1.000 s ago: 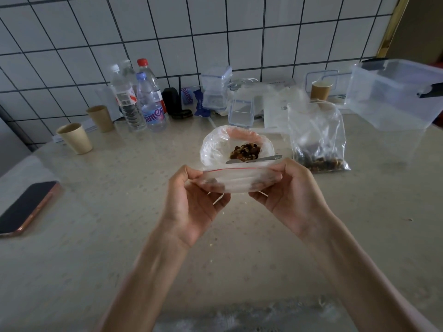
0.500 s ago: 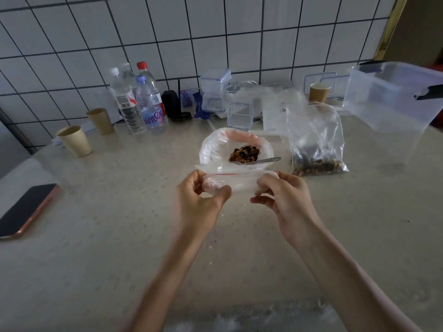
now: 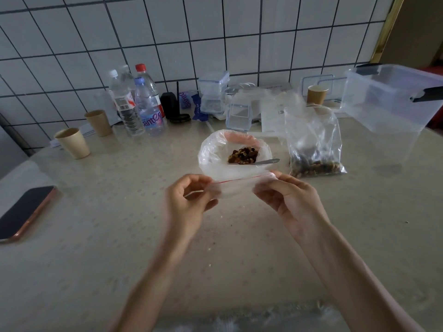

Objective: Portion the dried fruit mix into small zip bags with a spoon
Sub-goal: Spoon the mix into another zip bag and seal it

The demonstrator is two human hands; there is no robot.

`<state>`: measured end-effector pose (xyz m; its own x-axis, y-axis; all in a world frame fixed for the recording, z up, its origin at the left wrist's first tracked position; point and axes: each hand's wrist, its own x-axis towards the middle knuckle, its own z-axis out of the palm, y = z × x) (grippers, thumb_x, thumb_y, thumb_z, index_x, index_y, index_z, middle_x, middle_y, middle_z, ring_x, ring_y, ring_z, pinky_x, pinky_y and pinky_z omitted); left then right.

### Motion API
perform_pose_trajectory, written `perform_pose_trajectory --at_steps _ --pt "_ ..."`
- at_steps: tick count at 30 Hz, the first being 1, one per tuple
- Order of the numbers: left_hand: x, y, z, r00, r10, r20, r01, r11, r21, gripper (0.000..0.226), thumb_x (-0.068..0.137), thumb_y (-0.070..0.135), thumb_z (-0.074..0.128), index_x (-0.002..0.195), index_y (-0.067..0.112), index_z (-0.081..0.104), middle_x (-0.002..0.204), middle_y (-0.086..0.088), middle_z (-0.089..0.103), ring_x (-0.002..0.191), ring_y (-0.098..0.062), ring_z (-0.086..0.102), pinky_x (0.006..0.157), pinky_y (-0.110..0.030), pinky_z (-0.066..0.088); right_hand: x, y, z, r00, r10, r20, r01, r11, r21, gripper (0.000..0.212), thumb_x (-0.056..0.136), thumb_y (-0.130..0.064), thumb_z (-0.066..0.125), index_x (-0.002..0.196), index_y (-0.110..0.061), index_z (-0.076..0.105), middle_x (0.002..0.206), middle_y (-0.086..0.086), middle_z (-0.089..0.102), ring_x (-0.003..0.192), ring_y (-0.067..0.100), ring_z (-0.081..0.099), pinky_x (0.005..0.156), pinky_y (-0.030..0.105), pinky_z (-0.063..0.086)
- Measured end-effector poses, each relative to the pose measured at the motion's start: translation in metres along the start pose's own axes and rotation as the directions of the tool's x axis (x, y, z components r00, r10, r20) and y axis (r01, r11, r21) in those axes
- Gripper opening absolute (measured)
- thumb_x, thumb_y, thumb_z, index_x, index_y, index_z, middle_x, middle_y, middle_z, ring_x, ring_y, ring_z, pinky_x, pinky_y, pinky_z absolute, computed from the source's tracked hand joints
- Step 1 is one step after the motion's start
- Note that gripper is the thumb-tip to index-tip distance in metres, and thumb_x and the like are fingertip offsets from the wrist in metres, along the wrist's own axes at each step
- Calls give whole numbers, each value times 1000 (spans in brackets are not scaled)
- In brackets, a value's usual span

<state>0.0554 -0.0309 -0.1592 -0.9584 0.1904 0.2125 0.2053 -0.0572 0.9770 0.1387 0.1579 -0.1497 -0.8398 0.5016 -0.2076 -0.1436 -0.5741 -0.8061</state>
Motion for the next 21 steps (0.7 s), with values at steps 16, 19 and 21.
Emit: perform_pose_trajectory --at_steps 16,19,21 --pt "8 23 -6 720 -480 501 693 524 -494 21 84 14 63 101 2 69 79 -5 60 75 -18 65 74 -39 65 1 -9 6 930 203 306 -224 974 35 19 88 -12 54 87 -5 72 107 19 61 87 24 64 80 38 57" --pt "9 24 -6 722 -463 514 689 545 -478 31 82 17 59 106 0 67 82 -9 66 74 -20 67 75 -36 63 2 -9 7 934 192 301 -196 980 -20 34 90 -10 48 82 -11 81 89 11 70 73 17 66 73 35 54" --pt "6 25 -3 733 -438 520 674 565 -475 32 82 18 60 105 0 72 93 -12 70 79 -22 70 76 -35 63 1 -8 7 943 186 277 -184 982 -36 29 88 -10 50 83 -11 78 87 9 67 72 18 64 70 34 53"
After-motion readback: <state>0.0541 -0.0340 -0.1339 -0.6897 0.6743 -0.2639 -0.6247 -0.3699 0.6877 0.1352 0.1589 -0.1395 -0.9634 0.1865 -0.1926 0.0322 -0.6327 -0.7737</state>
